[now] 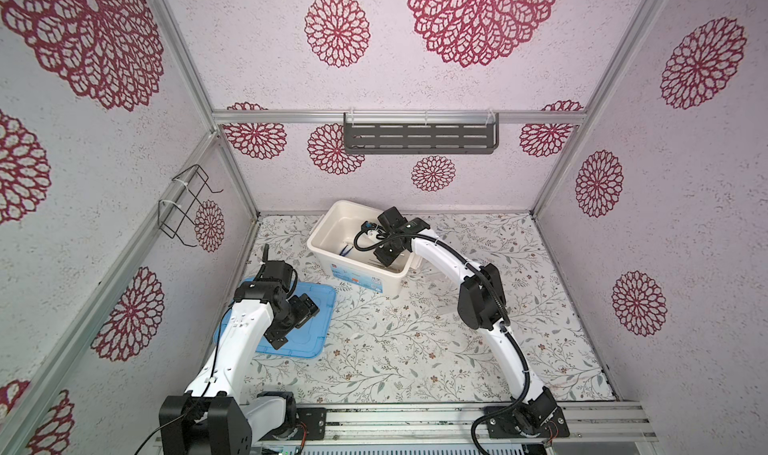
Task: Organize the chemistry lab equipment
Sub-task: 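Drop the glass rod into the white bin with right gripper while left reaches the lid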
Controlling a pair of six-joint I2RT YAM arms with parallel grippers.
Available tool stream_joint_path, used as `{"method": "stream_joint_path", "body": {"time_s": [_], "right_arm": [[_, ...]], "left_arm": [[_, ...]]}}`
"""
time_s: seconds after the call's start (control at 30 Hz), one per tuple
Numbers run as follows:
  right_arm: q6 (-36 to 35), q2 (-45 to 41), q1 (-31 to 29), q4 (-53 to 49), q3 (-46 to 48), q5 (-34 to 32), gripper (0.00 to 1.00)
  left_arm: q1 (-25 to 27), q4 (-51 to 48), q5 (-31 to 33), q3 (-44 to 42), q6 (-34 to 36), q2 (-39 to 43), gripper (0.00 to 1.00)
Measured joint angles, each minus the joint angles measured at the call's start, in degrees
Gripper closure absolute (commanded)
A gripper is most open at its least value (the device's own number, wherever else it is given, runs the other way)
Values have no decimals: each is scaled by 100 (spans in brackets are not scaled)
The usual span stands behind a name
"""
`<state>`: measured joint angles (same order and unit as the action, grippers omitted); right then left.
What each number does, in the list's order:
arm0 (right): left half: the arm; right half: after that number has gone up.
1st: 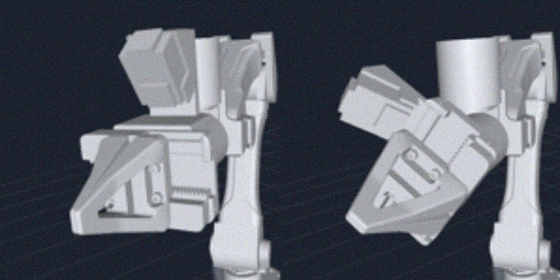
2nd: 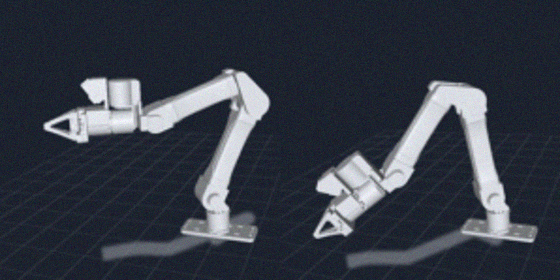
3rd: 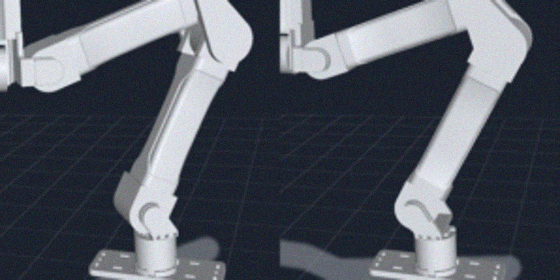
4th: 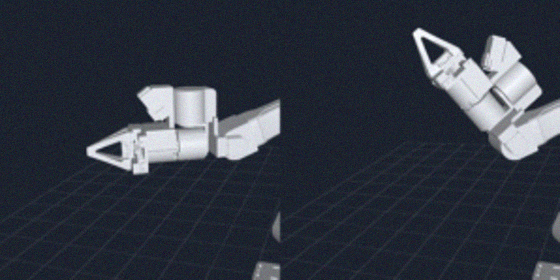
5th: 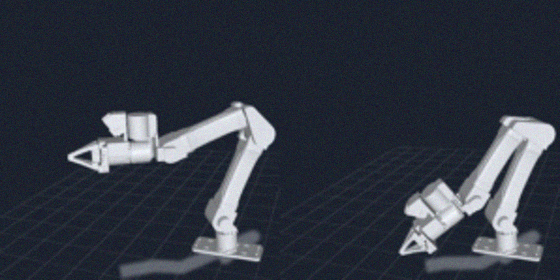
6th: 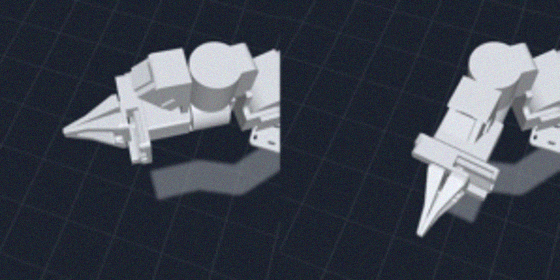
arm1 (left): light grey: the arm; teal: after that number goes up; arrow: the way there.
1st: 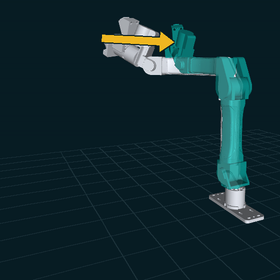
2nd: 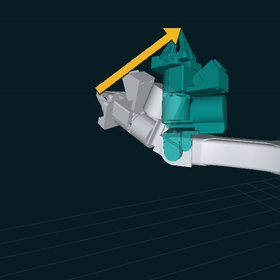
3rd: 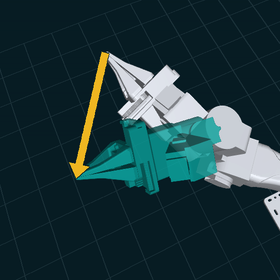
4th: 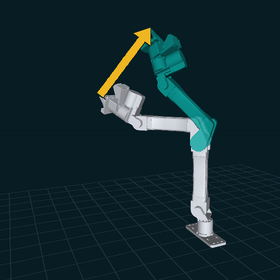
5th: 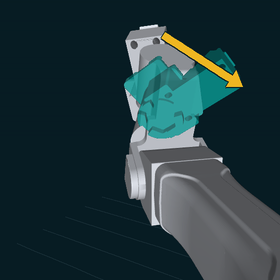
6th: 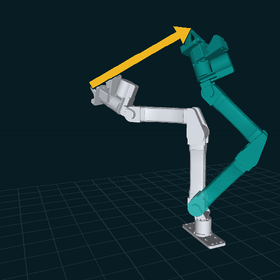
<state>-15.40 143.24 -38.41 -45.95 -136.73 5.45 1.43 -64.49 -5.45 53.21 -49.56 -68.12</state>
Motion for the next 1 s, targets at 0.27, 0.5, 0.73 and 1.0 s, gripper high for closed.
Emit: {"method": "stream_joint_path", "body": {"time_s": [0.27, 0.5, 0.73, 1.0], "right_arm": [[-7, 219, 0, 160, 0, -216, 76], [-7, 190, 0, 199, 0, -216, 68], [-2, -566, 0, 195, 4, -173, 64], [-22, -2645, -61, 697, 748, -245, 63]], "left_arm": [[0, 238, -267, -306, -55, 4, 4], [20, 595, -739, -398, 125, -361, 7], [466, 691, -584, -144, 437, -752, 20], [1285, 824, -205, 256, 553, -1755, 39]]}}
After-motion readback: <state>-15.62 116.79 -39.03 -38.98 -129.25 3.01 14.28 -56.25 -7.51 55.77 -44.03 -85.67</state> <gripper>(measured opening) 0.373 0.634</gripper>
